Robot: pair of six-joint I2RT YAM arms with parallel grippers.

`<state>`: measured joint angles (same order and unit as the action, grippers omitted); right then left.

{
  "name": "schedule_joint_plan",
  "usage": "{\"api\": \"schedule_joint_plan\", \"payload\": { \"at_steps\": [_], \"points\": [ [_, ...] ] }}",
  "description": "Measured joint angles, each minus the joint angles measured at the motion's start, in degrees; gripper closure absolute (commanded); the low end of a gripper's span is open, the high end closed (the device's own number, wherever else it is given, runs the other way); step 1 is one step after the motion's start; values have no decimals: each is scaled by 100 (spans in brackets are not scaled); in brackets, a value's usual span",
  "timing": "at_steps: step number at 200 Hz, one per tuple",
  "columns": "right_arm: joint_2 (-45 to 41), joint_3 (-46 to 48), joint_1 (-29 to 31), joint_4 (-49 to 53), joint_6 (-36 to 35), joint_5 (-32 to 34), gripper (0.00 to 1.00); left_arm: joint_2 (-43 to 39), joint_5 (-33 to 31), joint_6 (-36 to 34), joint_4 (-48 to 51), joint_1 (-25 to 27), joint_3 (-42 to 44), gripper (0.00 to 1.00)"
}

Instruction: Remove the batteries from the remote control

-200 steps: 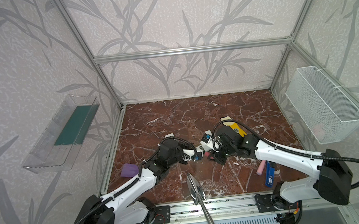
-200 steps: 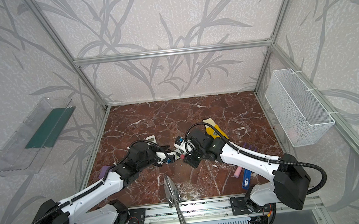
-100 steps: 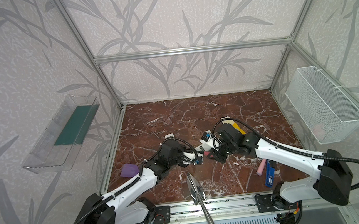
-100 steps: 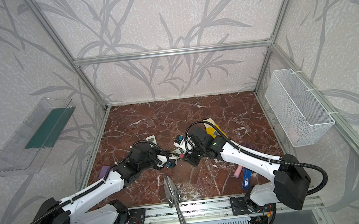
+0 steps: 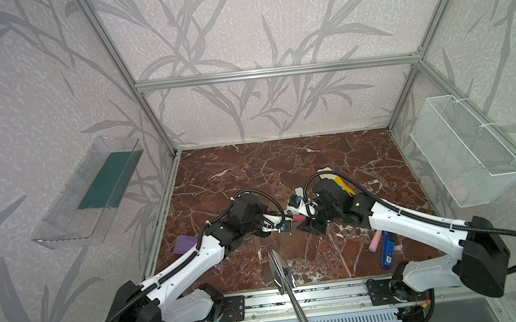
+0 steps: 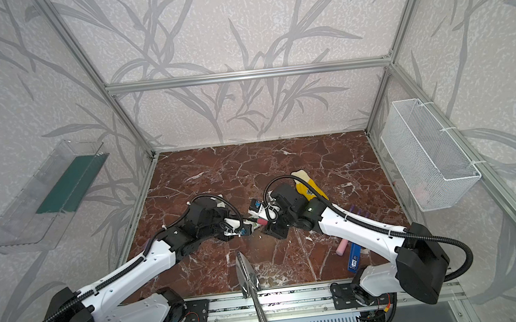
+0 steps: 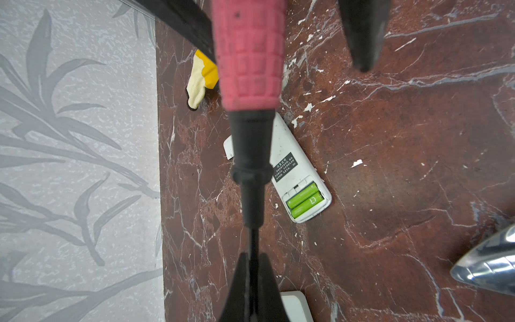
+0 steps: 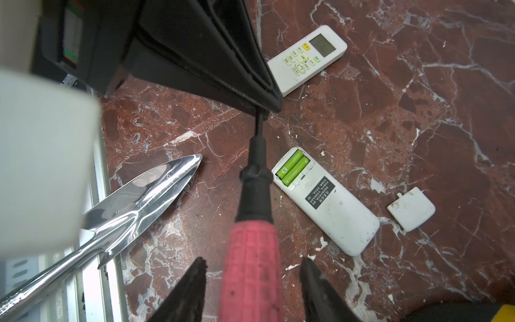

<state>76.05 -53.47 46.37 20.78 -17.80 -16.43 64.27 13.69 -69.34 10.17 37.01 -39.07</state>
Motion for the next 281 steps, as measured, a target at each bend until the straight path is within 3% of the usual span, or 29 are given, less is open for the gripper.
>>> {"api": "schedule_joint_plan", "payload": {
  "at_steps": [47,97,186,243,281],
  "points": [
    [-793,789,0,-658,-835,138,37,107,157,59,382,-7,-22,100],
    [-1440,1097,2,-938,-1469,-133,37,240,398,138,761,-50,-229,100],
    [-1082,1113,122,-1220,-1637,-212,43,264,636,151,850,-98,-295,100],
    [-911,1108,133,-1414,-1589,-278,54,262,713,164,850,-109,-295,100],
    [-857,1080,133,-1453,-1530,-361,72,260,732,210,828,-127,-295,100]
  ]
}}
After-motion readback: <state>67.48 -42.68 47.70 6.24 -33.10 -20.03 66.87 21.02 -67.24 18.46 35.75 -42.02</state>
